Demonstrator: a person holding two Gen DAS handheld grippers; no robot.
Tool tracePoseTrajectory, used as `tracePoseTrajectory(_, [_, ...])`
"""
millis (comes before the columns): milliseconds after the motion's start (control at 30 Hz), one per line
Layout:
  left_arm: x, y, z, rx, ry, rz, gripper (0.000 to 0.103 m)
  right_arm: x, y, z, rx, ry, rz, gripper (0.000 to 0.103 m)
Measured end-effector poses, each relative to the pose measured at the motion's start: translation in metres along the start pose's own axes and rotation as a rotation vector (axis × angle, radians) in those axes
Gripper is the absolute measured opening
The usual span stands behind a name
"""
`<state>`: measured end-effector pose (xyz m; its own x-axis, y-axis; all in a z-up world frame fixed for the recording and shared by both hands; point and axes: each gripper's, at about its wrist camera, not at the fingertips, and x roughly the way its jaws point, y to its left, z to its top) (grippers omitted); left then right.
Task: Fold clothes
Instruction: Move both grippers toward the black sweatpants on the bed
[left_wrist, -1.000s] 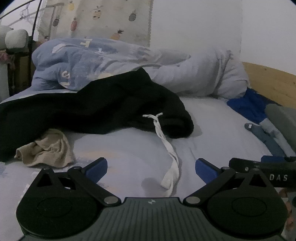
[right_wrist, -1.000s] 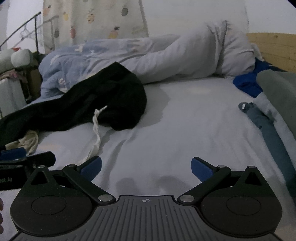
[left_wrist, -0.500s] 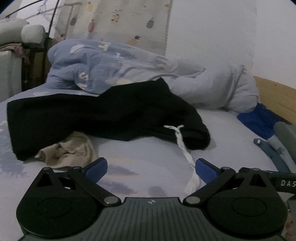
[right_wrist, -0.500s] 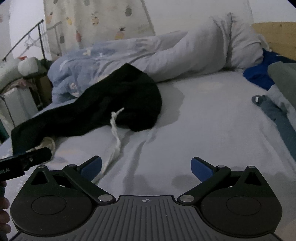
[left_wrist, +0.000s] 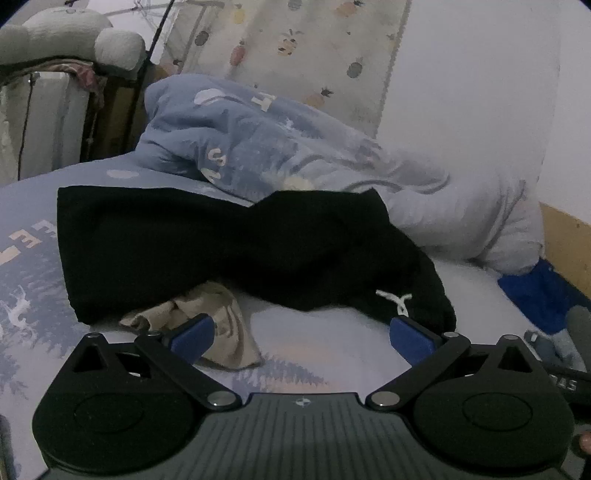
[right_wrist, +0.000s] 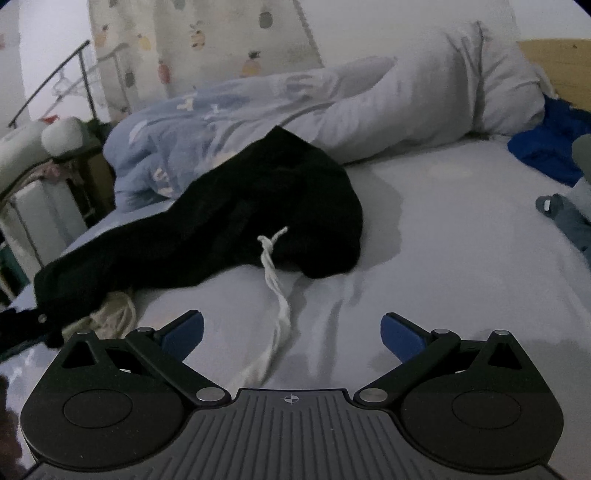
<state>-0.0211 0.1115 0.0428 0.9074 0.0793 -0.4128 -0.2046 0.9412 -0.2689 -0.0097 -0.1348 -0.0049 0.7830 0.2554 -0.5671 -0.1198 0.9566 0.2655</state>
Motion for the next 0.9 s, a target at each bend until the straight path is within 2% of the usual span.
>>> tracePoseTrajectory(233, [-0.003,-0.005,0.009,0.026,-0.062,-0.027,0.103,0.021,0.027,0.02,-0.056,0.005,-0.014,0.102])
tracePoseTrajectory(600, [-0.006,0.02,0.017,-0.121,-0.095,0.042,0.103,0.059,0.064,0.063,-0.149,-0.002,0.055,0.102])
tracePoseTrajectory(733, [-0.01,0.034,0.018,-0.16,-0.111,0.064,0.103,0.076,0.081,0.068,-0.117,0.044,0.158,0.102])
tracePoseTrajectory(900, [-0.02,0.047,0.022,-0.175,-0.148,0.095,0.103,0.104,0.109,0.052,-0.078,0.109,0.248,0.102])
